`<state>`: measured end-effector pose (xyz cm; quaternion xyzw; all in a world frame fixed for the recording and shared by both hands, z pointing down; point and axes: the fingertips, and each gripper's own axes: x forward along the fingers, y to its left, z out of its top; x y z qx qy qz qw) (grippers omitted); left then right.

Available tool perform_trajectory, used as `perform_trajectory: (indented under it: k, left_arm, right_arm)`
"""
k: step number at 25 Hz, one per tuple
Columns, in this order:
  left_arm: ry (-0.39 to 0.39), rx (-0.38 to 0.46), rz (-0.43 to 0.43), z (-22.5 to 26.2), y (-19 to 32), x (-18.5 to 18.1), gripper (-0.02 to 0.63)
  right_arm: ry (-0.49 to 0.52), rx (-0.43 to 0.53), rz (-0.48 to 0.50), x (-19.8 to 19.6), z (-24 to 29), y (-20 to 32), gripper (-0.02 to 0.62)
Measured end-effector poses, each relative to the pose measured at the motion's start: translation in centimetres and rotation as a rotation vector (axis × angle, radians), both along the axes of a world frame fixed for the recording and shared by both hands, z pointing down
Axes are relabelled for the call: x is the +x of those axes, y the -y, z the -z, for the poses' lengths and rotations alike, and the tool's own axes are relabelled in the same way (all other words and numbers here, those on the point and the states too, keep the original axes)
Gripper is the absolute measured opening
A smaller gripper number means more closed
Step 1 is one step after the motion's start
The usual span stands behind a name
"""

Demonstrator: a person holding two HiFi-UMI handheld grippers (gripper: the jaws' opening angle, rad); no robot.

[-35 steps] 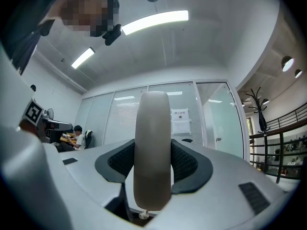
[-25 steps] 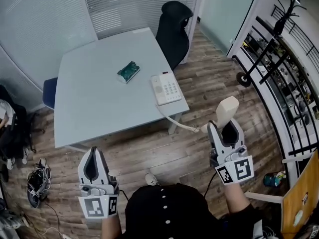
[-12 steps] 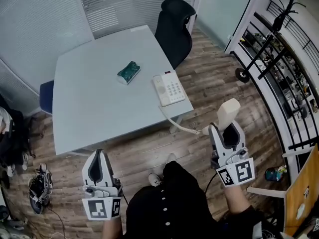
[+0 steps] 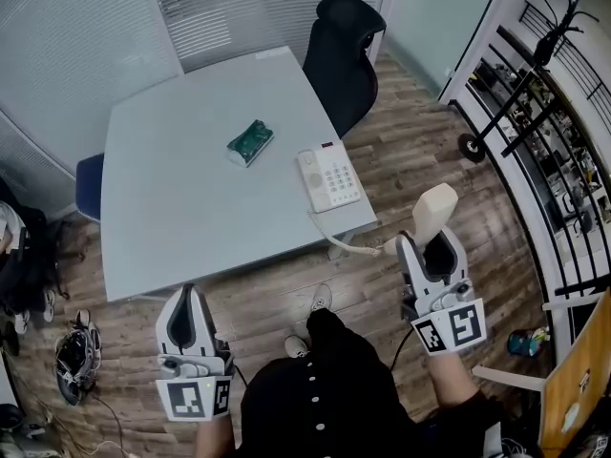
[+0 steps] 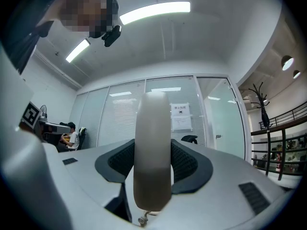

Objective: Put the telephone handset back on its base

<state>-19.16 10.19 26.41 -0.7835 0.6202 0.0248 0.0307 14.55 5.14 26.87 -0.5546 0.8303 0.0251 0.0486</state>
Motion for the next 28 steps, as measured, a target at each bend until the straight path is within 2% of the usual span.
perform_trajectory:
  k: [12,28]
  left_arm:
    - [0.008,-0.023,0.041,-0.5,5.4,0.1,0.015]
    - [0.023,0.017,0.08,1.2,15.1,1.7,0.015]
  right_arm:
    - [0.008,-0.024,0.034,0.1,-1.0,6.7,0.232]
    - [0.023,0.0,0.085,1.3,0.3,17.4,0.232]
